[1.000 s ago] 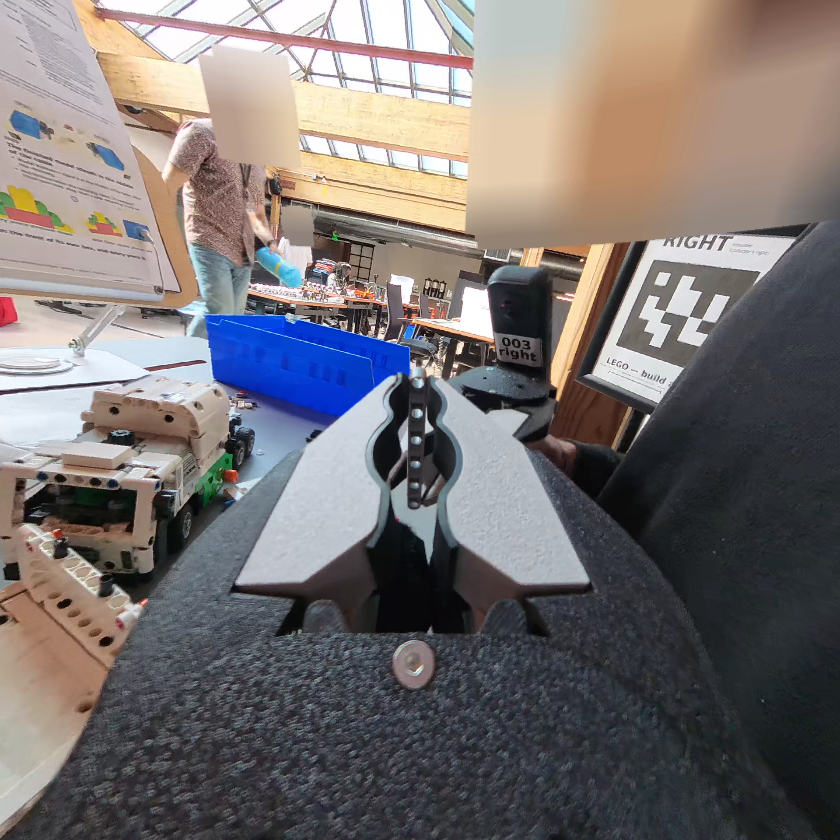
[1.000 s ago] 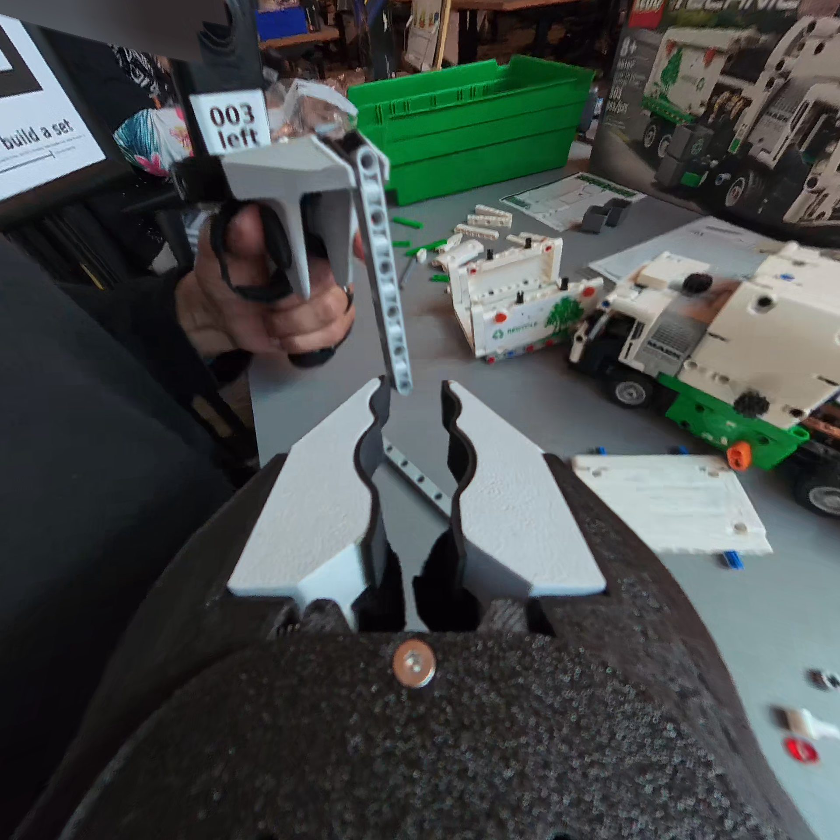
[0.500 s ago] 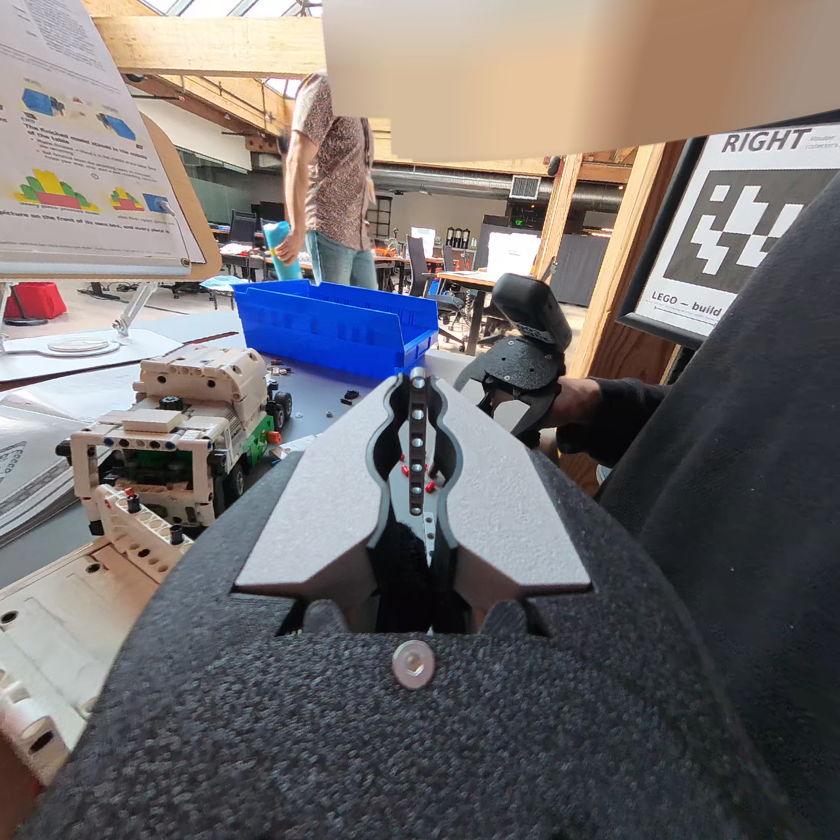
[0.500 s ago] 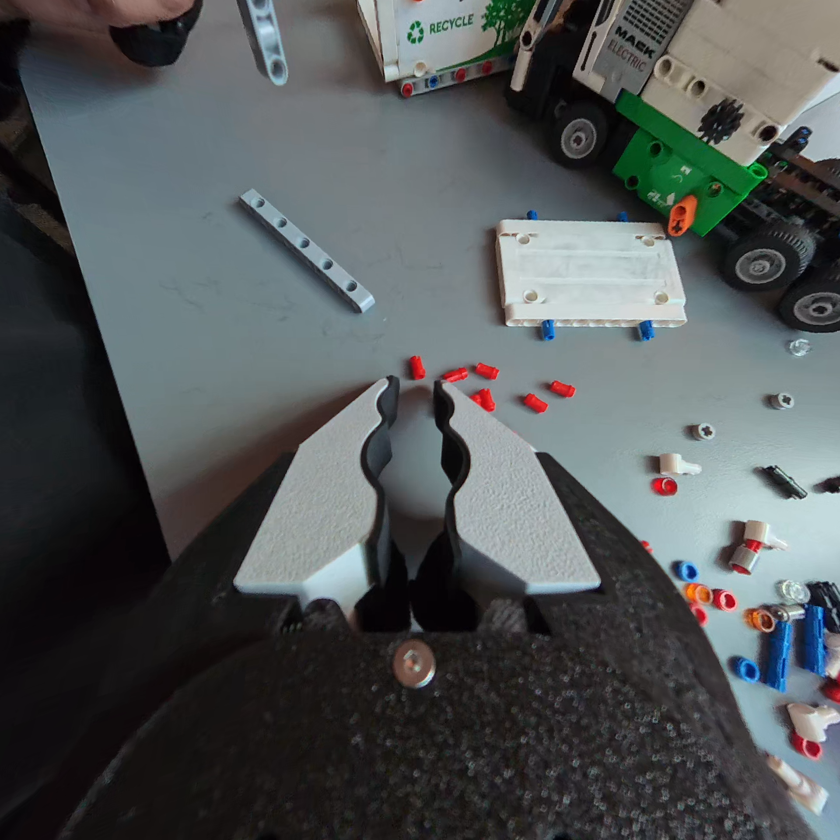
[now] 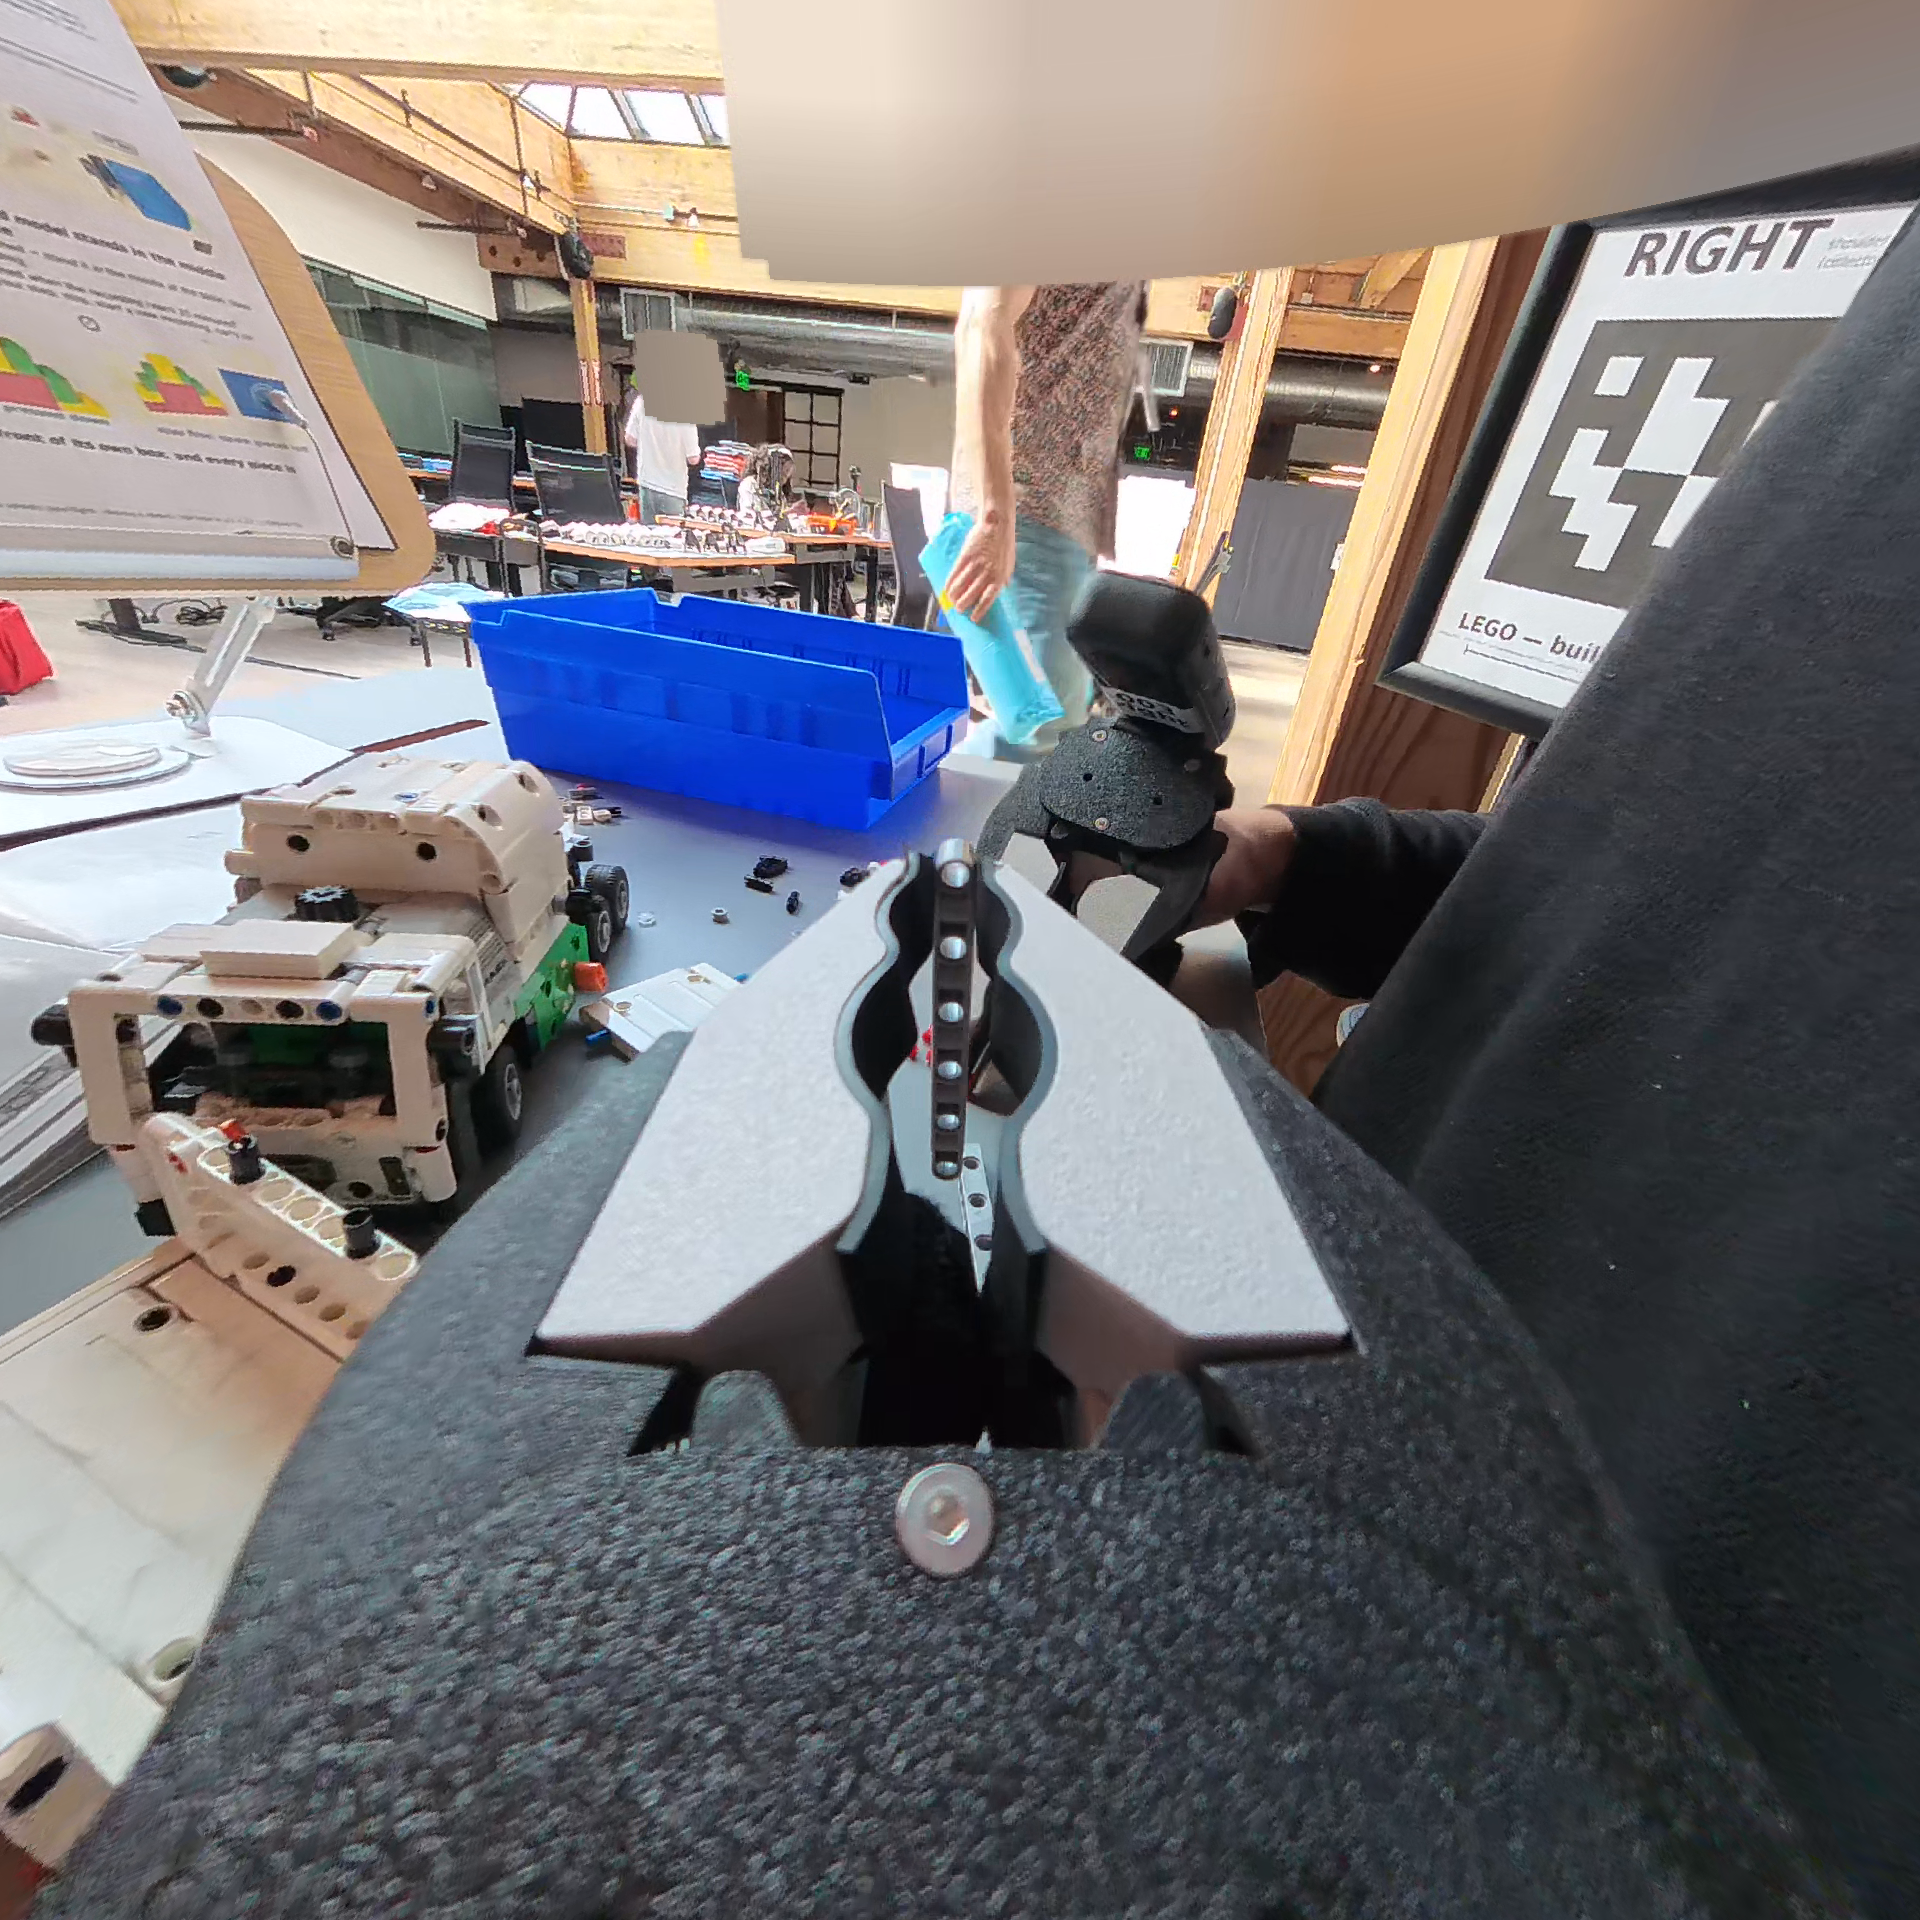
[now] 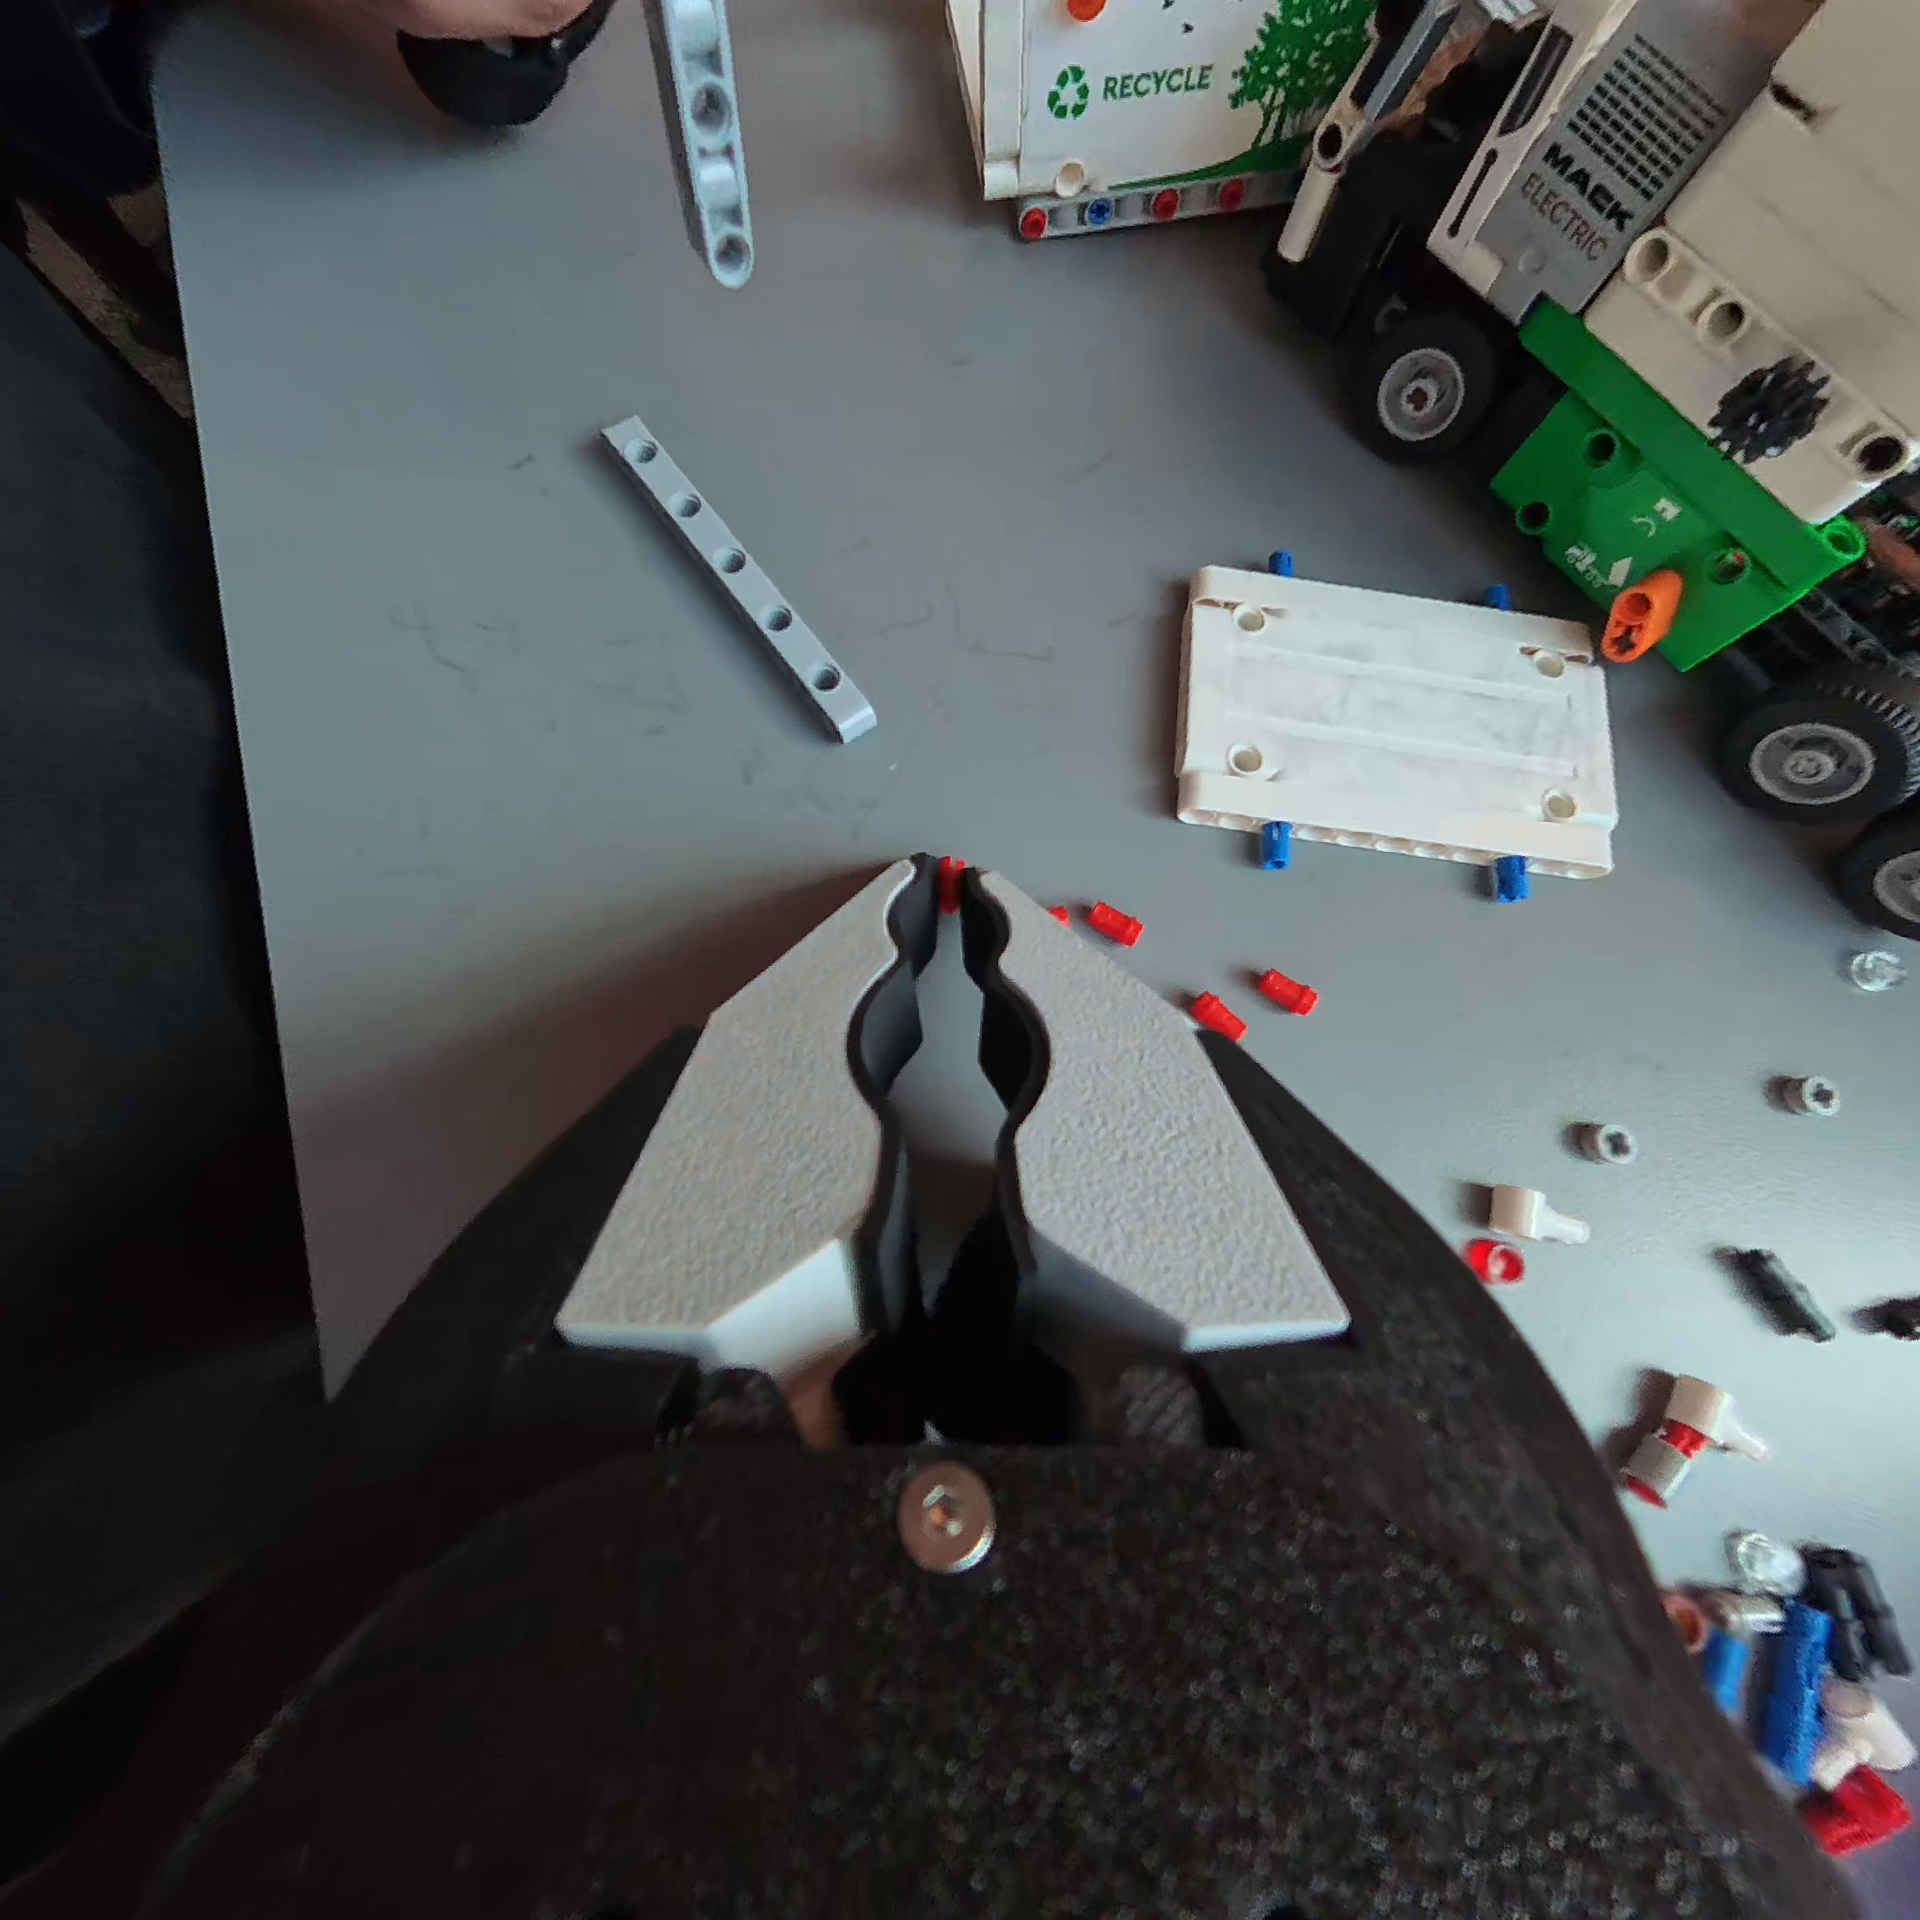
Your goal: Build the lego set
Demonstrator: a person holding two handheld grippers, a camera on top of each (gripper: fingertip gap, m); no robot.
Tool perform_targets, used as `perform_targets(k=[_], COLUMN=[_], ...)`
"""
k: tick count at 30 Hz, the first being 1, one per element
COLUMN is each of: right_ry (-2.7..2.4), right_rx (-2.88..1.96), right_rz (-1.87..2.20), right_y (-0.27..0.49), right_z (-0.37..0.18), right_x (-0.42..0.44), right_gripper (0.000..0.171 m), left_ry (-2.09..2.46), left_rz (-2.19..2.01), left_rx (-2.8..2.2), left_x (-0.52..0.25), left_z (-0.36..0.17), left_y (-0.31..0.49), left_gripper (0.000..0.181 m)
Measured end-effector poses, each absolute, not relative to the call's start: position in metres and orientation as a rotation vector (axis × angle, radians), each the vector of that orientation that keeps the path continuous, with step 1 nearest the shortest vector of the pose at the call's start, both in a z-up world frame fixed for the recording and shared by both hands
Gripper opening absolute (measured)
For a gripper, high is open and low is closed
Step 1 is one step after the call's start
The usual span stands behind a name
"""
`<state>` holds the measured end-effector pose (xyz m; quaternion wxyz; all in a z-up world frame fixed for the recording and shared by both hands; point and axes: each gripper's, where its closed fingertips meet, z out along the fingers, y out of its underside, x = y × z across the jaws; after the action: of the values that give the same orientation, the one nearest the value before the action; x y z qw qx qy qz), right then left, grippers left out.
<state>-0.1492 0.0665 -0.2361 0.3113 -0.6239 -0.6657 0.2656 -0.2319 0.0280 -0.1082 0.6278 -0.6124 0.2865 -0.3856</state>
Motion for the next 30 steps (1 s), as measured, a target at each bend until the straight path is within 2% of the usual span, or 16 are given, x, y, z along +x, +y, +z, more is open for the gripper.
perform_targets(k=[8,15,30], right_ry=[-1.759,-1.883,-1.951], right_rx=[-1.166,-1.157,-0.979], right_rz=[0.758,0.754,0.836], right_y=[0.03,0.019,0.0], right_z=[-0.119,-0.131,-0.119], right_x=[-0.196,-0.206,-0.203], right_gripper=[0.003,0.003,0.003], left_ry=[0.785,0.86,0.935], left_rz=[-0.771,-0.739,-0.855], left_rx=[-1.381,-1.359,-1.355], left_x=[-0.213,-0.204,-0.197], left_z=[-0.116,-0.12,-0.118], left_y=[0.024,0.015,0.002], left_gripper=[0.005,0.005,0.005])
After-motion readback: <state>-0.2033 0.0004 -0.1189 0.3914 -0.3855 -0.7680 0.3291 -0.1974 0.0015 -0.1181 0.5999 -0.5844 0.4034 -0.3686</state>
